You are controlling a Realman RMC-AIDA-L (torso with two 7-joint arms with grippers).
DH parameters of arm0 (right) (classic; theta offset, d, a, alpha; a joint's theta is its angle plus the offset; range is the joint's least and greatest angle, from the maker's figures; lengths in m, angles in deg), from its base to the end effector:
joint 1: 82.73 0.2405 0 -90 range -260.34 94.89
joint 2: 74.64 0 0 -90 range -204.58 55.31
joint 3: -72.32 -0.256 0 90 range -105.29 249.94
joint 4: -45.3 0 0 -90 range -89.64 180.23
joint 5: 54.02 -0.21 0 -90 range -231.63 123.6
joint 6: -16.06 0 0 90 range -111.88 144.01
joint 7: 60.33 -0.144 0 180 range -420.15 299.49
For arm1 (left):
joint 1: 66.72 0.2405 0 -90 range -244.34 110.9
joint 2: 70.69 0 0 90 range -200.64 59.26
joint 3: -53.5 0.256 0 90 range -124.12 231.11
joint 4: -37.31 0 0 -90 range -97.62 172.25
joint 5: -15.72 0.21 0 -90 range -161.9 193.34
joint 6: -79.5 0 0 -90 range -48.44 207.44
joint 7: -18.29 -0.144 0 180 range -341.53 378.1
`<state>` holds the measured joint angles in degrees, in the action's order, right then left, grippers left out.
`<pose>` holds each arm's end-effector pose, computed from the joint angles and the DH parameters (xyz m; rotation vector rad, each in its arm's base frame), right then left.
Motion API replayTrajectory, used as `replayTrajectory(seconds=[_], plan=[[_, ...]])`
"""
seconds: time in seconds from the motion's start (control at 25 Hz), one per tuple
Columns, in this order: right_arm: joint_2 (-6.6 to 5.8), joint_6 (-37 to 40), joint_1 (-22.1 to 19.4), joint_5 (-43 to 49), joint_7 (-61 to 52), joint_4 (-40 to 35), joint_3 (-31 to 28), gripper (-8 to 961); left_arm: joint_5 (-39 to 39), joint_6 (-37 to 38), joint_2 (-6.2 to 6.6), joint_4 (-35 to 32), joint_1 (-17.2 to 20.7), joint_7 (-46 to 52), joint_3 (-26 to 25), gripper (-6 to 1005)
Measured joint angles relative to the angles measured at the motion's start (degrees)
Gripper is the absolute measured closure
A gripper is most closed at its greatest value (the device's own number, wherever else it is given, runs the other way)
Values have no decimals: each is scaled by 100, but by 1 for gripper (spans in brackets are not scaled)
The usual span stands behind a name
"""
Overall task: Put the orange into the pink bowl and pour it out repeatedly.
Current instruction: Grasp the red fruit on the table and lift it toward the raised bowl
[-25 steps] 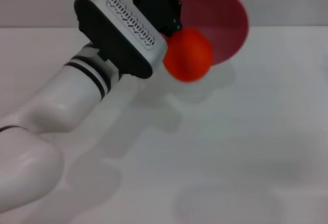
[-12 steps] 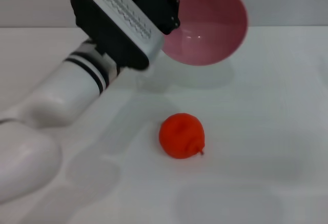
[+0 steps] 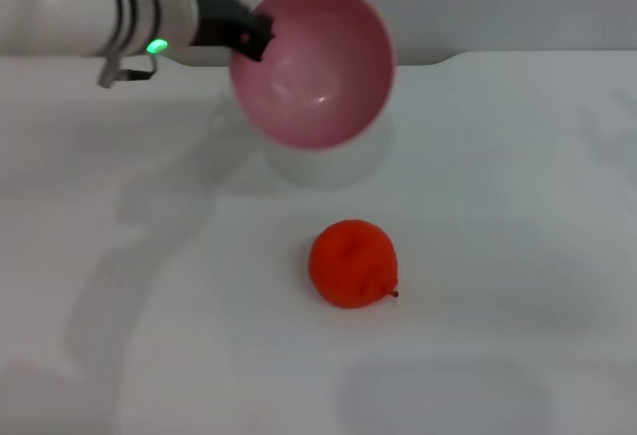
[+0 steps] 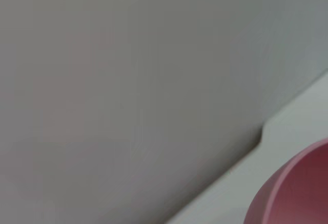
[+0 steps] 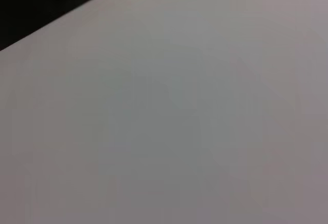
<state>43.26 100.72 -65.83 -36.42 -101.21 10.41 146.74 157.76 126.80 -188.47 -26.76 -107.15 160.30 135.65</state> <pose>0.2449 0.3281 0.0916 -1.5652 0.1756 1.4169 -0.1422 0.4454 -0.0045 -2.3257 -0.5742 -0.0322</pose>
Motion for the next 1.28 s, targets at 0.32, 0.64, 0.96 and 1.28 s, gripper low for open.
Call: replayTrajectory(seconds=[0.32,0.64,0.96,1.28], plan=[[-231,-1525,-187,4116,-3798,-2284,-826,339,92,2111,357,182,-496,-273,-2295,961],[-262,-1575,555,9539,-8289,-3853,-1743,342,156,2417,615,150,-410,-231,-2677,961],[71,-741,2006,11240,-8708,-2827,-962,344,179,2467,563,165,-440,-250,-2632,960],[91,-724,2242,10807,-8703,-2656,205,347,177,2443,498,194,-439,-279,-2626,960]])
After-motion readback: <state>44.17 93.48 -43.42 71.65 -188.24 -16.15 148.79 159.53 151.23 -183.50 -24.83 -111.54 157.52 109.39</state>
